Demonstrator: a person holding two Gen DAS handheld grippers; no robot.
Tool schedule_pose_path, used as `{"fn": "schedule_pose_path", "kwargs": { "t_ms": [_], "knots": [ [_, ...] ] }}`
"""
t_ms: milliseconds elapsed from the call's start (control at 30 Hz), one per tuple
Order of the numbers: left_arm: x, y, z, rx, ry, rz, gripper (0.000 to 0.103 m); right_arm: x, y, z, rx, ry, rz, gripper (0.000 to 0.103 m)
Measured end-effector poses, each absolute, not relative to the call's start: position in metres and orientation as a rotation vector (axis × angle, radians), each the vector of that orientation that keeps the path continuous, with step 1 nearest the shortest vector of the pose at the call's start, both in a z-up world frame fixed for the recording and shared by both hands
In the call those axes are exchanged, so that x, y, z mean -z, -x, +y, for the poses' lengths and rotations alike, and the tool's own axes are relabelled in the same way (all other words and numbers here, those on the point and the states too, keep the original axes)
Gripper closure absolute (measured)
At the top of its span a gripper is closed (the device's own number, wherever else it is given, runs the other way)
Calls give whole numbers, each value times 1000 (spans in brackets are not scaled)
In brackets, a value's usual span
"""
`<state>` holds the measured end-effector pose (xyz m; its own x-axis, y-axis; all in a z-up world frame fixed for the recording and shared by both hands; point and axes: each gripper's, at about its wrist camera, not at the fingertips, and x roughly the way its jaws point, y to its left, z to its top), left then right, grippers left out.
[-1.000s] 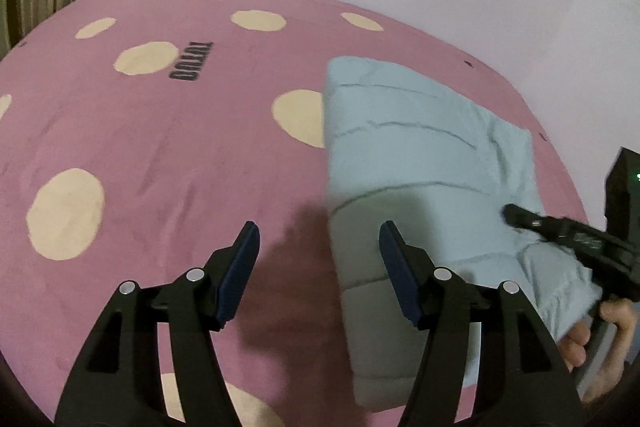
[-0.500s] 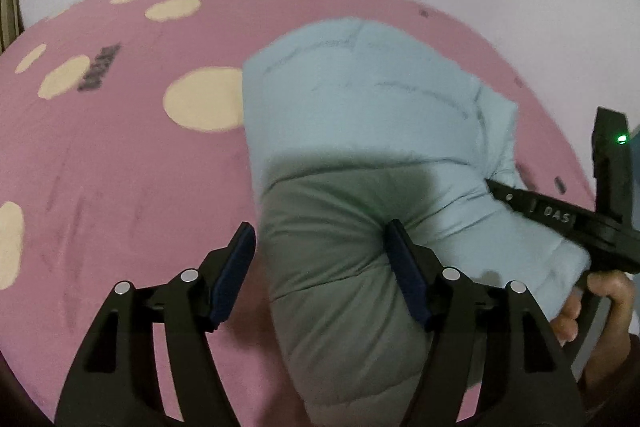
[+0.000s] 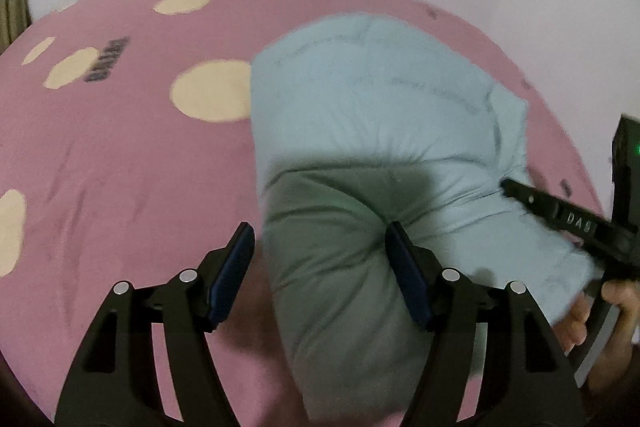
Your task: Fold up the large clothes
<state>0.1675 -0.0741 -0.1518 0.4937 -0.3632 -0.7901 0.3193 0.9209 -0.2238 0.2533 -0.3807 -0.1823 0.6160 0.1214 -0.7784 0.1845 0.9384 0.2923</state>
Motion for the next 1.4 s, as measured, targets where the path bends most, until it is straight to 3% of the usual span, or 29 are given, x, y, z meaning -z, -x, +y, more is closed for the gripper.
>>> {"fn": "schedule_pose_path", "kwargs": {
  "t_ms": [100, 233, 400, 733, 1400],
  "knots": [
    [130, -152, -66, 414, 76, 905, 35, 155, -230, -377, 66, -330, 845, 71],
    [124, -136, -67, 442, 114, 867, 27, 133, -201, -355, 9, -283, 772, 71],
    [155, -142, -79, 423, 100, 956, 27, 162, -201, -329, -20, -171, 846, 71],
    [194, -150, -95, 404, 1, 1003, 22, 210, -215, -336, 4, -206, 906, 73],
    [164, -138, -88, 401, 9, 981, 23, 190, -194, -335, 20, -223, 879, 71]
  ]
}}
